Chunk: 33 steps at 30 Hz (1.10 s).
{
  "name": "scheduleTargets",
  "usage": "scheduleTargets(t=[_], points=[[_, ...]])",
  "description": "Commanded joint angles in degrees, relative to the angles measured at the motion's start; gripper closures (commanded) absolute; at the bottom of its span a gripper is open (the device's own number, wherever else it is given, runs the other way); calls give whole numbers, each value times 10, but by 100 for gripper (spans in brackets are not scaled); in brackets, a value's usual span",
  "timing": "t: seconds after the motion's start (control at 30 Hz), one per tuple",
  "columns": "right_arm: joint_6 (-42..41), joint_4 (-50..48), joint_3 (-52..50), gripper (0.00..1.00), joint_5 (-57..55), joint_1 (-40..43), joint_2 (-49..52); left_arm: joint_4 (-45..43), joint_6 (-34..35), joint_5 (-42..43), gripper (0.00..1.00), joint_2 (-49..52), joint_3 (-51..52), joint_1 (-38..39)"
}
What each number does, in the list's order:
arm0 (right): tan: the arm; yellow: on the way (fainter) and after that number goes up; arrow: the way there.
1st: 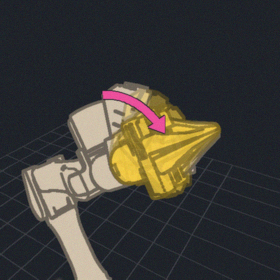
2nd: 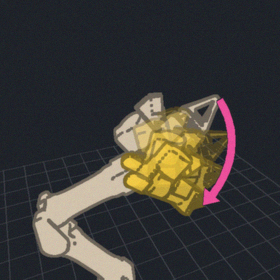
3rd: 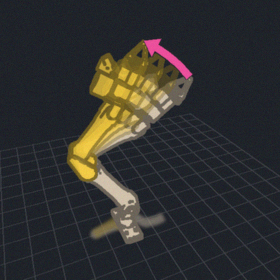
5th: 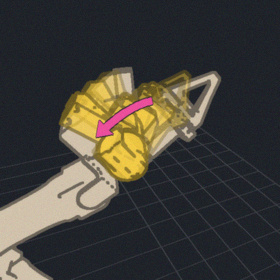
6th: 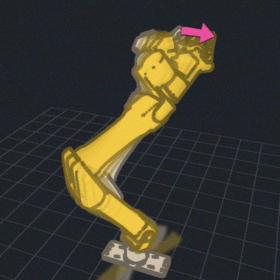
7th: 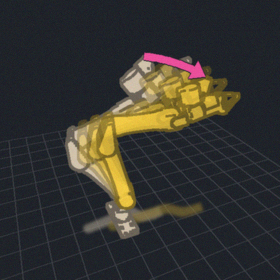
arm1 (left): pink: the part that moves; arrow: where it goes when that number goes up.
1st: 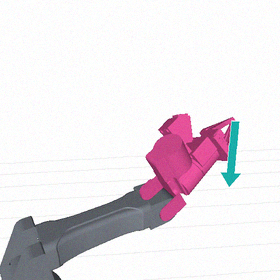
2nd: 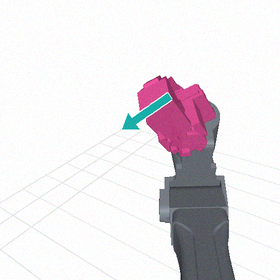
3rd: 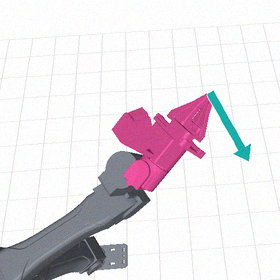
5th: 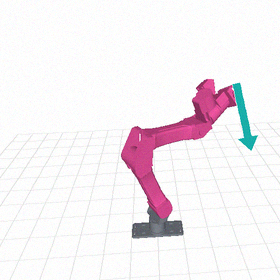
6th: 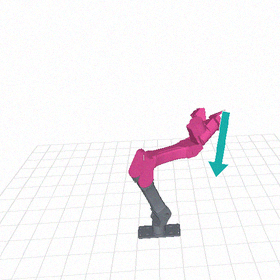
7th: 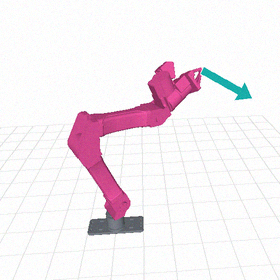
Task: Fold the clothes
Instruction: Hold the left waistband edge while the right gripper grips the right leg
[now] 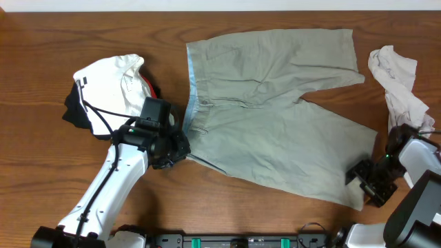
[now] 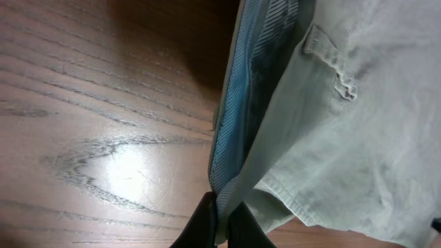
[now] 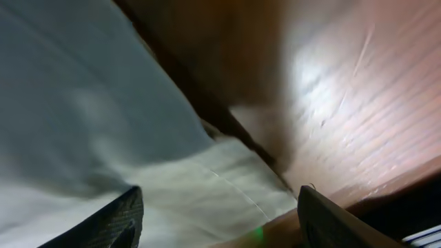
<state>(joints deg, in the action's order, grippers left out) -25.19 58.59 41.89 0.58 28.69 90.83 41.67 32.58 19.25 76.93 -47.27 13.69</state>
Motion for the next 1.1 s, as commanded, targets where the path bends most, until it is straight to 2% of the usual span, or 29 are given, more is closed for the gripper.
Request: scheduleTargets(t=[0.0,0.1,0.23,0.43,0.5,0.6,0.7,0.8,0.9,1.07], points=[[5,-5,-26,31,14,2,-9,3,-10,-18,94,-1,5,-3],[4,-17,-35,32,14,2,-9,3,-10,-20,94,-1,5,-3],[-1,-19,-39,39,15,2,-9,3,-10,-20,94,-1,5,-3],[25,-30,-36,32,57,2,-14,-2,-11,-20,94,-1,5,-3],[25,-53,-35,34,56,2,-14,-9,-12,-20,94,-1,5,-3],[-3,-106,-35,42,39,3,-13,-11,-12,-20,94,-1,5,-3],[-5,-149,-35,43,35,3,-13,-10,-12,-20,94,-1,5,-3],[-5,-203,-35,41,35,3,-13,-10,-12,-20,94,-1,5,-3],[-5,-241,-34,33,50,3,-13,-11,-13,-20,94,-1,5,-3],[26,-171,-3,33,135,3,-14,-10,-12,-19,94,-1,5,-3]])
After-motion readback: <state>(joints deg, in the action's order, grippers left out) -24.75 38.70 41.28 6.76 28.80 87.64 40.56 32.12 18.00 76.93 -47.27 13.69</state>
